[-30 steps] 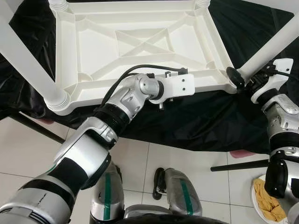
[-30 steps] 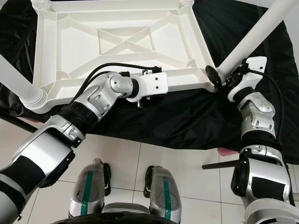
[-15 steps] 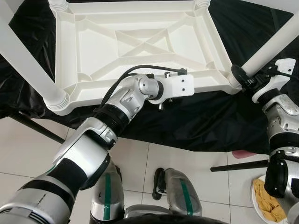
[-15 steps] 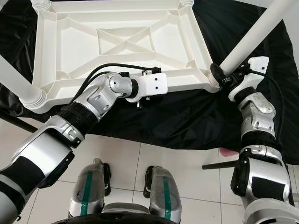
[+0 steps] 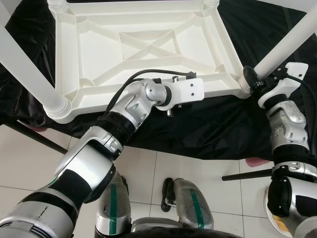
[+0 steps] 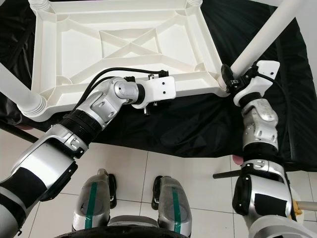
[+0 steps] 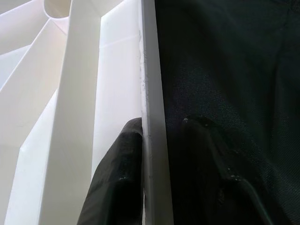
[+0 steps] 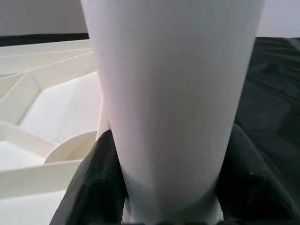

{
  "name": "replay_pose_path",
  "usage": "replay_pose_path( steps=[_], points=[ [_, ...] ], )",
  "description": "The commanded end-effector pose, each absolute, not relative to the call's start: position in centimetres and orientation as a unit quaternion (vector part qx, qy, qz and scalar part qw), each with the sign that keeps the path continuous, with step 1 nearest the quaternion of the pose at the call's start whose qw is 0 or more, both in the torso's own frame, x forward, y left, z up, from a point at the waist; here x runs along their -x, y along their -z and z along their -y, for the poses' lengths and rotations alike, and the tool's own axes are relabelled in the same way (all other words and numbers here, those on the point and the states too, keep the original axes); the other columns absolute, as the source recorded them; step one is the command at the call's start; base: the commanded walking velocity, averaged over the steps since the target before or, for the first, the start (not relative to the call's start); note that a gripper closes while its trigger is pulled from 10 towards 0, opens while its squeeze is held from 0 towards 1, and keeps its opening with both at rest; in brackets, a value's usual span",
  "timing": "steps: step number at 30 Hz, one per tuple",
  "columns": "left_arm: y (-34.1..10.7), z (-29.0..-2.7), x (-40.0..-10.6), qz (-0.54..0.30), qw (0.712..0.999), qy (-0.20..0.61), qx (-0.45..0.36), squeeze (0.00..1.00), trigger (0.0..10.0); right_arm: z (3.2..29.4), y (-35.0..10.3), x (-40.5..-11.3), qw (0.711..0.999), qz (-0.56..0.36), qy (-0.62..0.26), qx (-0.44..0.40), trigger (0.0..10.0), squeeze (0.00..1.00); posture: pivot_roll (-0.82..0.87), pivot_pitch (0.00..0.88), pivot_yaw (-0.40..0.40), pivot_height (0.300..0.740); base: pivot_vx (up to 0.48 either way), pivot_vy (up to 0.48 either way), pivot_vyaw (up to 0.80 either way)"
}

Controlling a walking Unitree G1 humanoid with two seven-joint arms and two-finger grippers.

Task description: Building children table

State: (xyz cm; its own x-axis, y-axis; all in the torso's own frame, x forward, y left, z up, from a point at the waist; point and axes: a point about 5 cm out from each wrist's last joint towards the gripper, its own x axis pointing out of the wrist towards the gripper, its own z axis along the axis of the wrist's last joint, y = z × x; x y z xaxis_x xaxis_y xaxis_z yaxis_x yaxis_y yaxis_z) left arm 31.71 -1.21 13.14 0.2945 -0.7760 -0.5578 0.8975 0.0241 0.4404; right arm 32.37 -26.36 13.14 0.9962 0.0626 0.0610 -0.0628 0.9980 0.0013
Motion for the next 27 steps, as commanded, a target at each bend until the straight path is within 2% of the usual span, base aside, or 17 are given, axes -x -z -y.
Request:
replay_pose_path(
  steps=[1, 10, 14, 17, 21, 27],
  points=[
    [-11.2, 1.2, -30.8, -0.117, 0.690, 0.607, -0.376, 0.00, 10.0, 25.8, -12.9, -32.4, 1.000, 0.020, -0.014, -0.008, 10.0, 0.00, 0.05, 0.062, -0.063, 0.740, 0.000, 0.000, 0.00],
    [-11.3, 1.2, -30.8, -0.117, 0.691, 0.605, -0.377, 0.00, 10.0, 24.1, -14.4, -32.6, 0.995, 0.041, 0.071, -0.049, 10.0, 0.00, 0.05, 0.061, -0.070, 0.740, 0.000, 0.000, 0.00],
    [-11.3, 1.2, -30.8, -0.118, 0.691, 0.605, -0.378, 0.00, 10.0, 23.7, -14.2, -32.4, 0.981, 0.026, 0.174, -0.080, 10.0, 0.00, 0.05, 0.059, -0.071, 0.740, 0.000, 0.000, 0.00],
    [-11.3, 1.2, -30.8, -0.118, 0.690, 0.605, -0.378, 0.00, 10.0, 23.6, -14.1, -32.3, 0.980, 0.025, 0.182, -0.079, 10.0, 0.00, 0.05, 0.059, -0.071, 0.740, 0.000, 0.000, 0.00],
    [-11.3, 1.3, -30.8, -0.116, 0.689, 0.607, -0.378, 0.00, 10.0, 22.9, -13.5, -31.6, 0.958, 0.014, 0.276, -0.071, 10.0, 0.00, 0.04, 0.051, -0.067, 0.740, 0.000, 0.000, 0.00],
    [-11.3, 1.4, -30.7, -0.115, 0.687, 0.609, -0.380, 0.00, 10.0, 22.1, -13.5, -30.9, 0.935, 0.010, 0.348, -0.075, 10.0, 0.00, 0.05, 0.046, -0.067, 0.740, 0.000, 0.000, 0.00]
  ],
)
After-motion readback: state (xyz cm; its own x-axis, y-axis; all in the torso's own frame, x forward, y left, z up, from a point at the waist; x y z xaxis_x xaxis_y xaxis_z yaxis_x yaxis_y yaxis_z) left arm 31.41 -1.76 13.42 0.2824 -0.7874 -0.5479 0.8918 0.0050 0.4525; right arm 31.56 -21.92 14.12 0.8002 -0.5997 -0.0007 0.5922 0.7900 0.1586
